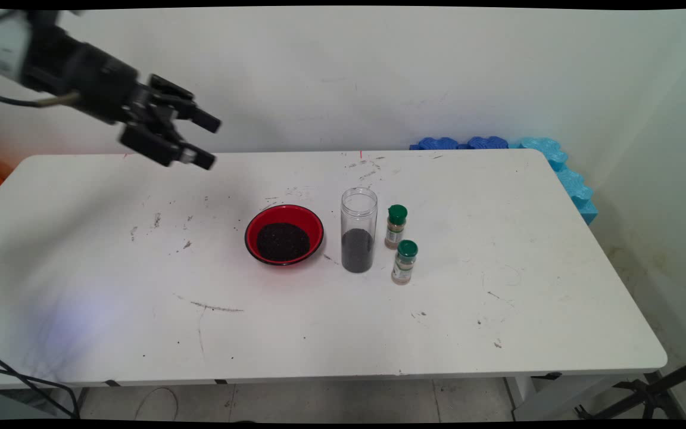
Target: Pick up the black seasoning powder from the table, then pour the black seasoning powder in the red bowl
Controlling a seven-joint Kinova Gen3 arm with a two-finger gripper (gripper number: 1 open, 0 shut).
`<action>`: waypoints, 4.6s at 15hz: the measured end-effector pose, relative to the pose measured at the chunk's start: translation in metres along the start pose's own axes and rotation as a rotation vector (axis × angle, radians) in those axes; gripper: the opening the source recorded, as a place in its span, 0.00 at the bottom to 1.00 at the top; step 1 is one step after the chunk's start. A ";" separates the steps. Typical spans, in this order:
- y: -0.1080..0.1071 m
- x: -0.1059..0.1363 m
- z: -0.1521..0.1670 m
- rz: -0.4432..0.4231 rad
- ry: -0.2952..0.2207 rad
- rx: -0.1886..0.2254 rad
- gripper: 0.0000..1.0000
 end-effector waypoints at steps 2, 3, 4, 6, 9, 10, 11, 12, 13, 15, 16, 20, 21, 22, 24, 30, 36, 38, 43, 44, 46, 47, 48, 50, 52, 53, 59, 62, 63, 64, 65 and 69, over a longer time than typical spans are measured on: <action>-0.008 0.001 0.023 -0.012 -0.007 0.005 1.00; -0.011 0.001 0.036 -0.013 -0.013 0.002 1.00; -0.012 0.001 0.046 -0.013 -0.019 -0.003 1.00; -0.012 -0.001 0.071 -0.014 -0.034 -0.017 1.00; -0.010 -0.004 0.102 -0.022 -0.051 -0.034 1.00; -0.009 -0.005 0.111 -0.025 -0.050 -0.037 1.00; -0.009 -0.007 0.121 -0.028 -0.046 -0.041 1.00; -0.010 -0.008 0.130 -0.030 -0.040 -0.042 1.00; -0.010 -0.010 0.137 -0.031 -0.035 -0.044 1.00; -0.011 -0.016 0.151 -0.031 -0.025 -0.046 1.00; -0.011 -0.019 0.158 -0.031 -0.019 -0.048 1.00; -0.013 -0.027 0.181 -0.027 0.000 -0.053 1.00; -0.013 -0.029 0.187 -0.027 0.005 -0.054 1.00; -0.013 -0.030 0.194 -0.026 0.010 -0.058 1.00; -0.013 -0.032 0.207 -0.024 0.020 -0.065 1.00; -0.017 -0.030 0.243 -0.022 0.047 -0.063 1.00; -0.020 -0.030 0.262 -0.019 0.053 -0.065 1.00; -0.021 -0.030 0.266 -0.020 0.054 -0.067 1.00; -0.023 -0.030 0.273 -0.025 0.056 -0.073 0.00; -0.023 -0.029 0.274 -0.025 0.057 -0.075 0.00; -0.024 -0.029 0.274 -0.027 0.056 -0.081 0.00; -0.024 -0.029 0.272 -0.028 0.056 -0.083 0.00; -0.025 -0.028 0.270 -0.032 0.056 -0.085 0.00; -0.025 -0.027 0.261 -0.045 0.056 -0.087 0.00; -0.026 -0.025 0.247 -0.057 0.055 -0.087 0.00; -0.027 -0.024 0.239 -0.060 0.055 -0.086 0.00; -0.024 -0.011 0.181 -0.077 0.058 -0.094 0.00; -0.020 -0.002 0.150 -0.091 0.063 -0.111 0.00; -0.019 0.000 0.141 -0.097 0.065 -0.115 0.00; -0.018 0.004 0.130 -0.107 0.070 -0.121 0.00; -0.017 0.008 0.120 -0.117 0.076 -0.127 0.00; -0.012 0.019 0.083 -0.134 0.103 -0.147 0.00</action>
